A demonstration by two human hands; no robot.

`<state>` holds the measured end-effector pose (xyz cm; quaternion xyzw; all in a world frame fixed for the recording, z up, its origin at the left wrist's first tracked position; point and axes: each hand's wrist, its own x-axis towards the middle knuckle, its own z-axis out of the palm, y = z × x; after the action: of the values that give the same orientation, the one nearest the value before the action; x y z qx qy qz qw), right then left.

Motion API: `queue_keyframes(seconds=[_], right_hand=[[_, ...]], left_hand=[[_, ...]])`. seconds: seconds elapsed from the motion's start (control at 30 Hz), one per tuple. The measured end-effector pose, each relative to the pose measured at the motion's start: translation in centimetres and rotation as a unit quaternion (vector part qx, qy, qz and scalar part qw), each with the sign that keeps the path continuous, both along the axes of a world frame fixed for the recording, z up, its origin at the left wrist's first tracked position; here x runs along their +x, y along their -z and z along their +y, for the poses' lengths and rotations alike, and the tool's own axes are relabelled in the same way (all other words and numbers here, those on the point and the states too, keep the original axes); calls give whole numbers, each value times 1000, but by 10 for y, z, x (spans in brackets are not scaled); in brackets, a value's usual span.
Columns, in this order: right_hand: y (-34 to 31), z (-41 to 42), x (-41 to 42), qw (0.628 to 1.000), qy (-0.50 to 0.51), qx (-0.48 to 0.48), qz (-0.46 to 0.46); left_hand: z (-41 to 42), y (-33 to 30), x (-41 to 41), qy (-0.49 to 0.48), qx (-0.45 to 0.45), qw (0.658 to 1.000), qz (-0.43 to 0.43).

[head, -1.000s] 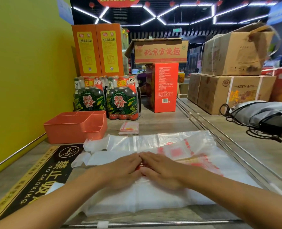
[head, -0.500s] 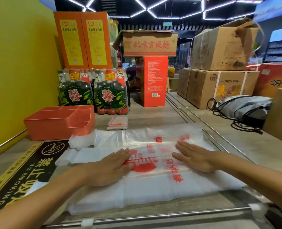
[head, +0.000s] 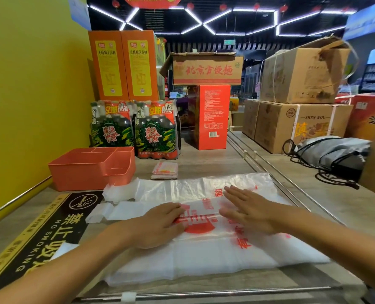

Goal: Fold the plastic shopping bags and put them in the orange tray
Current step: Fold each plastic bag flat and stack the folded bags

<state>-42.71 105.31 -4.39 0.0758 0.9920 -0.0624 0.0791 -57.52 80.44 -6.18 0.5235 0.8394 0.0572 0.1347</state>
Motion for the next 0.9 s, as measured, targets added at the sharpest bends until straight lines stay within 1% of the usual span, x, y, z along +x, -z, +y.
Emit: queue_keyframes(seconds=[0.07,0.17,0.2,0.27,0.33,0.47,0.53,0.57,0.67,0.7,0.73,0.9], right_hand=[[6,-15,-8,999,-21,-21,-18],[13,-27,-21,997,-60,-52,-2],[13,-30,-24,996,-65,-63,-5],[15,-32,-25,996,-46,-65,-39],[19,-29,-24,997,-28,-47,-62],[19,-24,-22,996,-27,-37,-73],[18,-23,-24,996,-31,-31,-81],[17,-23,-24,995,-33,-33,-83],[19,-22,-25,995,-37,-33,-82],[20,-21,-25,995,-38,-34,-81],[20,-21,-25,995,-37,-35,-83],[12,-24,-25,995,-33,-22,-95]], left_hand=[[10,-3,5,16,10,999,44],[29,-5,13,72,64,995,36],[34,-3,14,81,67,994,34],[36,4,11,65,21,997,39],[31,10,3,33,-15,999,19],[-1,11,-24,4,-5,1000,11],[-26,13,-44,-5,-6,999,42],[-40,12,-52,-6,-7,997,72],[-76,-1,-70,7,-7,976,219],[-85,-6,-74,12,-9,967,253],[-95,-9,-77,12,-15,963,270],[-142,-9,-89,-32,-64,955,289]])
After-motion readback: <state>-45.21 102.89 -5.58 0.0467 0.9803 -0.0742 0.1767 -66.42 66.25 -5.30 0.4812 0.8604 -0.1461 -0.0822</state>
